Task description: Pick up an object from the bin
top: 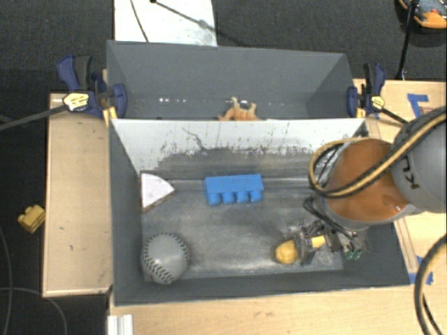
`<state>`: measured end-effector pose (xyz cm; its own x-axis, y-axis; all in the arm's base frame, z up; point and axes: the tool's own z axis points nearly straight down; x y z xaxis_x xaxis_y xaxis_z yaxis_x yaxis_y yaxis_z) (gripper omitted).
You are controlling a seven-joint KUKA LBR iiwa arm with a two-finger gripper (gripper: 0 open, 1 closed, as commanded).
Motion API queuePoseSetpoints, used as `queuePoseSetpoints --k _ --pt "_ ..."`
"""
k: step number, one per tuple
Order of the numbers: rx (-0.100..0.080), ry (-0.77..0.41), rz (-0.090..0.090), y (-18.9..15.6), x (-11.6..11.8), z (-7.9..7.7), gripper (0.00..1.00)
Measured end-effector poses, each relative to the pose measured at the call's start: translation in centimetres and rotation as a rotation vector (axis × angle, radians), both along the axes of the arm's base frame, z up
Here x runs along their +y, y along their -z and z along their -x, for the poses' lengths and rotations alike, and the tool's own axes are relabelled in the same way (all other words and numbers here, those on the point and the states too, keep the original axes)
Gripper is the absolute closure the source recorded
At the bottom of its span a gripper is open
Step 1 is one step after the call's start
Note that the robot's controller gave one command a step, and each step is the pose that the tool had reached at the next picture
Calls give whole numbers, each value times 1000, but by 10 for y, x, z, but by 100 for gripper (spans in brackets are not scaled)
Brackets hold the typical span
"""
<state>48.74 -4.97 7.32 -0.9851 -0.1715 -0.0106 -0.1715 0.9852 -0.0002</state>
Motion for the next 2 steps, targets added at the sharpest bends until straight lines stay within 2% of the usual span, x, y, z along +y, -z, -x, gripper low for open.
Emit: queuePoseSetpoints --k 1,2 --pt "6 -1 2 2 -2 2 0" --pt "0 -4 0 0 0 0 100"
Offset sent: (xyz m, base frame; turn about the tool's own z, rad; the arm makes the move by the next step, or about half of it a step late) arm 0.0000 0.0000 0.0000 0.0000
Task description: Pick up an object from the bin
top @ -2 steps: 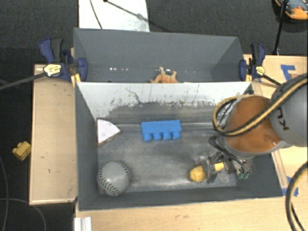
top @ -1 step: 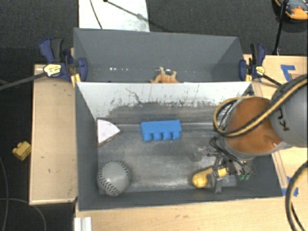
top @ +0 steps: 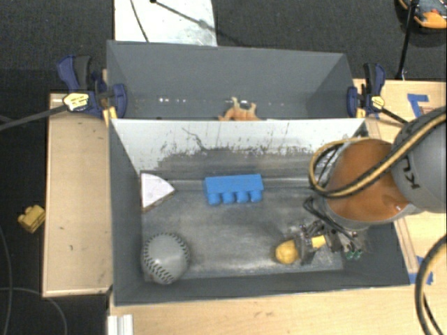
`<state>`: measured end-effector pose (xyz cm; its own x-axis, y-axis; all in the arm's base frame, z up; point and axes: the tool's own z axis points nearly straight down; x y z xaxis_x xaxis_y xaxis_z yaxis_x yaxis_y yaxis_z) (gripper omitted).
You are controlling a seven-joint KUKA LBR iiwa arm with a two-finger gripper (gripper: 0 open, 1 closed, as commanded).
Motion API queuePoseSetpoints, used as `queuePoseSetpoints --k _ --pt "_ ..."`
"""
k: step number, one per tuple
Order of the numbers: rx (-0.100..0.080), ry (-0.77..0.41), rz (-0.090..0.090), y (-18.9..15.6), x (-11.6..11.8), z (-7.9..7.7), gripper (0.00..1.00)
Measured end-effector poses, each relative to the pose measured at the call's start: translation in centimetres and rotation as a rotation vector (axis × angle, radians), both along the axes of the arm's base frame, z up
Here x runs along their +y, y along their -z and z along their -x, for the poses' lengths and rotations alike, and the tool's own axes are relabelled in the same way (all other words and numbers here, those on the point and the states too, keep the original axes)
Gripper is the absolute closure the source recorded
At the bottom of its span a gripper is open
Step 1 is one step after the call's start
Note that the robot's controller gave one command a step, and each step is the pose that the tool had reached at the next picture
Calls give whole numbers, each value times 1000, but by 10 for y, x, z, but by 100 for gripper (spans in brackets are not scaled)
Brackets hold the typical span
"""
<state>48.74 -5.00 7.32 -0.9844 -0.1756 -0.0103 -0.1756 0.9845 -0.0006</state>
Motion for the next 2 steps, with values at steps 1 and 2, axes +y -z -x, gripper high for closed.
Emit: queuePoseSetpoints --k 1,2 --pt "6 -2 2 2 -1 2 0" --pt "0 -5 0 0 0 0 100"
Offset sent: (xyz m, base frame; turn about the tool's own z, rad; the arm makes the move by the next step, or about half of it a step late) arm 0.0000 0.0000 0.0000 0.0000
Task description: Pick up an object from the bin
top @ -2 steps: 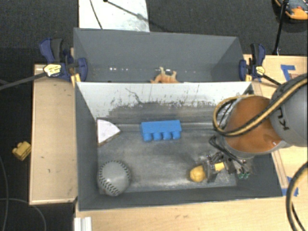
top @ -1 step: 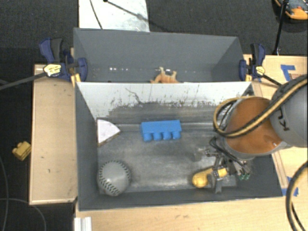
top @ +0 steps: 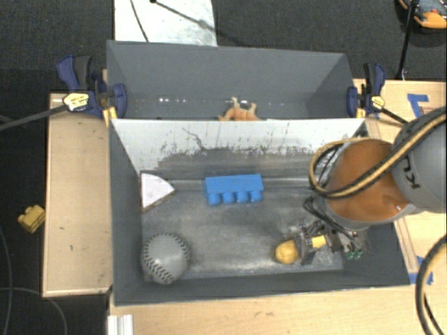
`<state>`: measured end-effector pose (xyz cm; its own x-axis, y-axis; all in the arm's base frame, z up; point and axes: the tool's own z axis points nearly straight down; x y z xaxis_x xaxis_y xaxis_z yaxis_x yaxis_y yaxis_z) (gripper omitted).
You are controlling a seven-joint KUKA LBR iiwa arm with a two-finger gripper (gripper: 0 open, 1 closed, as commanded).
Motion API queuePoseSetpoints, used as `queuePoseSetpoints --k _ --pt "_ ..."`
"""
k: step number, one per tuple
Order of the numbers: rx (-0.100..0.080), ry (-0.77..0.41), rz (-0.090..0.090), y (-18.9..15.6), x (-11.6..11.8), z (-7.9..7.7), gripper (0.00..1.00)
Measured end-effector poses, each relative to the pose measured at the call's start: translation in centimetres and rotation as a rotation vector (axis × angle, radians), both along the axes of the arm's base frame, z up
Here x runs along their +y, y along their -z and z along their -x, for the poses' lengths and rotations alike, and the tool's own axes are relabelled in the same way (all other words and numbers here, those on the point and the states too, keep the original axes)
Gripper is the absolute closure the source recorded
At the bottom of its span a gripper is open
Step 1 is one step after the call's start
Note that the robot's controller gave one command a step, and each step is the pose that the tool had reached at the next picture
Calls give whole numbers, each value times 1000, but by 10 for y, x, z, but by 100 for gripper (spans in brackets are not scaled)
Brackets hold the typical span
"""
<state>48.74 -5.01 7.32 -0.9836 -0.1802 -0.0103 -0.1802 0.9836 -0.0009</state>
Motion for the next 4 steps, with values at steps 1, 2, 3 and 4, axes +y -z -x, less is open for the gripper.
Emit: queuePoseSetpoints --k 1,2,3,4 --pt "6 0 2 2 -1 2 0" --pt "6 -1 2 2 -1 2 0" --pt "0 241 -1 0 9 8 100" --pt "0 240 -1 0 9 8 100"
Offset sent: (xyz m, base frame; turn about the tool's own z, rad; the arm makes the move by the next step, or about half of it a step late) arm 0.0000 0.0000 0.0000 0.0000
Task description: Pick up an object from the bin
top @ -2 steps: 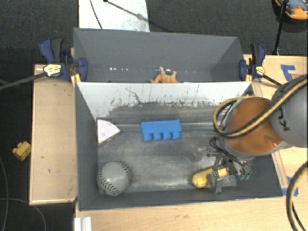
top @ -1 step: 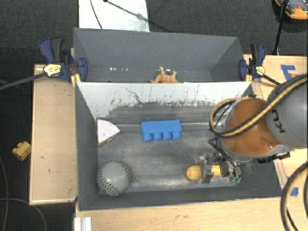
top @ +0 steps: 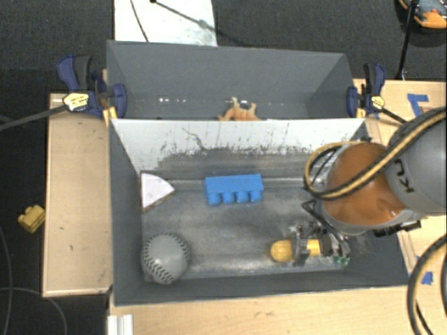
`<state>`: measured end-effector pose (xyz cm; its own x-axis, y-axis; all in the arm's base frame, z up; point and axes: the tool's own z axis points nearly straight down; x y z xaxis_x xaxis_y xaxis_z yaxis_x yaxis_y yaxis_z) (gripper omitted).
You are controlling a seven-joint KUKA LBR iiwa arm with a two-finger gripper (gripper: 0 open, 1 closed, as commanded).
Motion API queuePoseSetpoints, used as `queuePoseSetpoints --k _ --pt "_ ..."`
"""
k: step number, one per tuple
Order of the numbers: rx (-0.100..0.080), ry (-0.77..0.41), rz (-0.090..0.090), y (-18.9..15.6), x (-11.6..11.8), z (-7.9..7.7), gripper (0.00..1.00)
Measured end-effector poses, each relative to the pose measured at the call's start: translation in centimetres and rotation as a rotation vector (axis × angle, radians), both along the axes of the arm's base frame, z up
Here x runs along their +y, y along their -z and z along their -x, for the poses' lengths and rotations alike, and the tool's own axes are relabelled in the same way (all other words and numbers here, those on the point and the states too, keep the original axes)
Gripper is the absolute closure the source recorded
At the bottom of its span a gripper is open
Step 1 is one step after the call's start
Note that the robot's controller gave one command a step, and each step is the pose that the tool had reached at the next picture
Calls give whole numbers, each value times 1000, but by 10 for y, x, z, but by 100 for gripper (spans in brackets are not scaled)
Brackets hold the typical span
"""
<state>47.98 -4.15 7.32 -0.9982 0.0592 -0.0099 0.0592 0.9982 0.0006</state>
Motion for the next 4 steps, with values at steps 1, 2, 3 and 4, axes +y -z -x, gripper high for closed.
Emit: queuePoseSetpoints --k 1,2,3,4 --pt "9 34 -1 -20 10 -9 100" --pt "5 83 -1 -18 21 -7 100" --pt "10 206 -1 -1 36 -11 100" --pt "9 199 0 -2 46 -9 100"
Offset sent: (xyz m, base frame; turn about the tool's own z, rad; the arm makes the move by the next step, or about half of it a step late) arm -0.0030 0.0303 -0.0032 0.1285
